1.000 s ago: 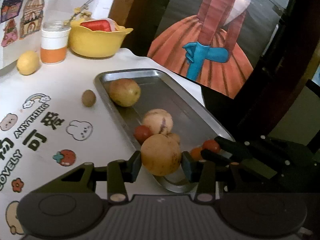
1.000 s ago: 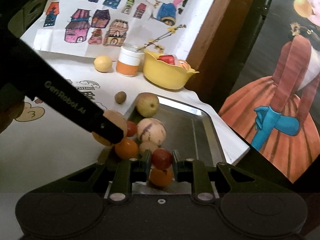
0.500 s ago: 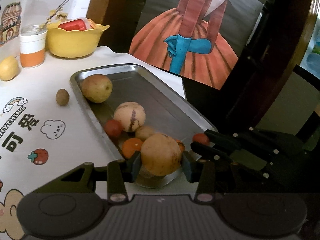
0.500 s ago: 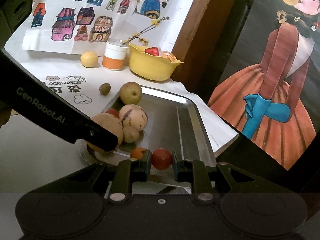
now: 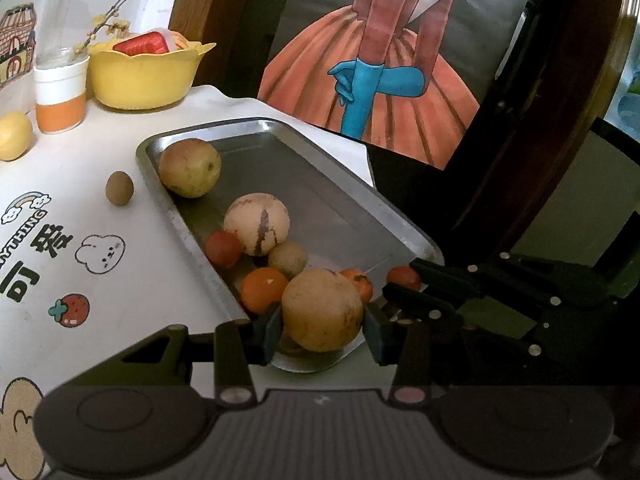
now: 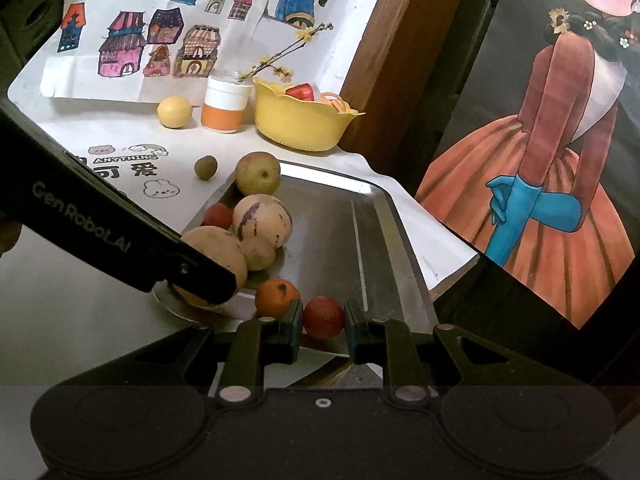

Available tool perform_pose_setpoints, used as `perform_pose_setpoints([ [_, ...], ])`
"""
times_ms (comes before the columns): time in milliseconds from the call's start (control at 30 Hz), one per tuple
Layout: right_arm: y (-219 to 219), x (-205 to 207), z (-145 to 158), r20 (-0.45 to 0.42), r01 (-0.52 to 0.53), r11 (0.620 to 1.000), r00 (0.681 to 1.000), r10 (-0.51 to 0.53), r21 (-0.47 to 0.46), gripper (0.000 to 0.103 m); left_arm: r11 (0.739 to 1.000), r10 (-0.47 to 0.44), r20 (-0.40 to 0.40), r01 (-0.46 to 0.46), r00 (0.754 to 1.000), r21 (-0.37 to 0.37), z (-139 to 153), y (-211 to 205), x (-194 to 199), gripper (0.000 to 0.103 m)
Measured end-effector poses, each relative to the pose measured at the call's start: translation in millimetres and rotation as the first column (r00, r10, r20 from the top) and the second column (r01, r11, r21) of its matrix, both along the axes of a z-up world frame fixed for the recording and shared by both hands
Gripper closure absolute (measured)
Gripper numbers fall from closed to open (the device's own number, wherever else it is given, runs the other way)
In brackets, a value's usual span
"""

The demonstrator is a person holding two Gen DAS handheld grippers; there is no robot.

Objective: Organize fruits
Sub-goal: 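Carry the tan fruit and tomato with both tools into the tray, then open both tools to release the fruits in the tray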

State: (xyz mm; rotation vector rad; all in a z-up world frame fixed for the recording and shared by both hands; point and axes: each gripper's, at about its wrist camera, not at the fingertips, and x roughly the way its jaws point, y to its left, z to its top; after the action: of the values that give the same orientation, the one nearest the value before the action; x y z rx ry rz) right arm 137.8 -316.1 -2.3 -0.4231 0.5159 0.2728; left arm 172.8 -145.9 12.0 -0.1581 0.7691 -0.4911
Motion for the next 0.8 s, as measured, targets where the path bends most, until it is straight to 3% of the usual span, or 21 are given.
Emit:
perform_pose_setpoints([
  [800,-2.0,5.7,-5.8,-0.002,0.015,1.0,1.0,-0.015,0.001,0.077,1.0,0.004,-0.006,-0.004,1.0,0.004,-2.1,-0.3,0.4,0.054],
])
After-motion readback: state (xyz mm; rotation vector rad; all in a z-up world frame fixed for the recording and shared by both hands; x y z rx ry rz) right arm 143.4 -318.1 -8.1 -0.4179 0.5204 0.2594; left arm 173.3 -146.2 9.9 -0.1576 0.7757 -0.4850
